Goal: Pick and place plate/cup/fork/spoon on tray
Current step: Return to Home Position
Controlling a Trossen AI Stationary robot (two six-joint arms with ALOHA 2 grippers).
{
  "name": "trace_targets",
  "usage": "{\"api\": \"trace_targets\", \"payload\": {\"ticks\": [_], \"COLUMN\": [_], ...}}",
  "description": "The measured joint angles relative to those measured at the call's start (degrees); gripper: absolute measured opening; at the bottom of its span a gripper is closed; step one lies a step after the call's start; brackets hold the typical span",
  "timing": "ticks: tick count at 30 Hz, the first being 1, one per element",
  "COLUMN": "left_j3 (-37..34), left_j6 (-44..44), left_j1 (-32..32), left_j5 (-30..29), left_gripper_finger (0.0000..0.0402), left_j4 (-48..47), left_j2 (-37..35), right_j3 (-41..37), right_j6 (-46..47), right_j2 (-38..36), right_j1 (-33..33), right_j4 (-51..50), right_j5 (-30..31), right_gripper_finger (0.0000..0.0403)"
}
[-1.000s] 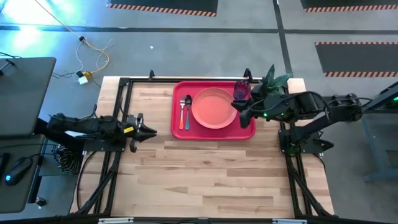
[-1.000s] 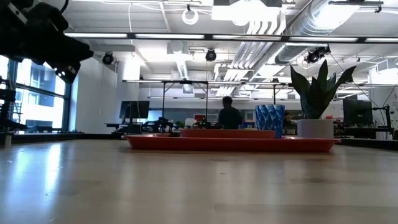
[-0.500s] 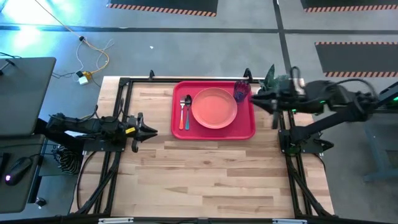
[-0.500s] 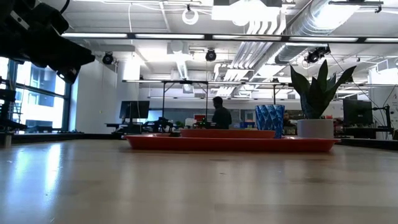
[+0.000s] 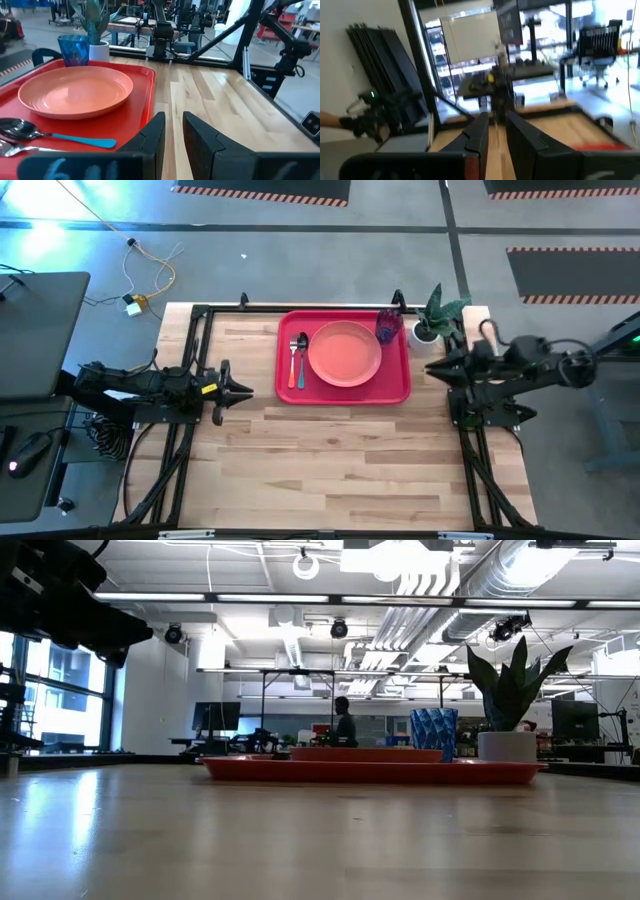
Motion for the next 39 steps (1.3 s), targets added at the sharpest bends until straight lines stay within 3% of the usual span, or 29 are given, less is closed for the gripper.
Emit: {"api": "trace_targets", "payload": {"ticks": [10, 24, 32, 39], "left_j3": [0.0, 0.0, 0.0, 0.0], "left_j6": [4.4, 4.4, 4.4, 4.4], "left_j1": [0.0, 0.0, 0.0, 0.0], "left_j5": [0.0, 0.0, 0.0, 0.0], "left_gripper_finger": [0.0058, 0.0058, 0.0058, 0.0058], "left_j4": [0.0, 0.0, 0.0, 0.0], "left_j2": [0.0, 0.0, 0.0, 0.0], "right_j3": [-19.0, -36.2, -41.4, -41.4], "right_j6": [5.2, 6.5, 2.1, -0.9], "right_j2": [-8.6, -11.9, -11.9, -11.9], "right_j1": [0.0, 0.0, 0.0, 0.0], "right_j4": [3.9, 18.9, 25.7, 22.7], "right_j5": [-2.0, -4.5, -4.5, -4.1], "right_gripper_finger": [0.0058, 0.0058, 0.0058, 0.0058]}}
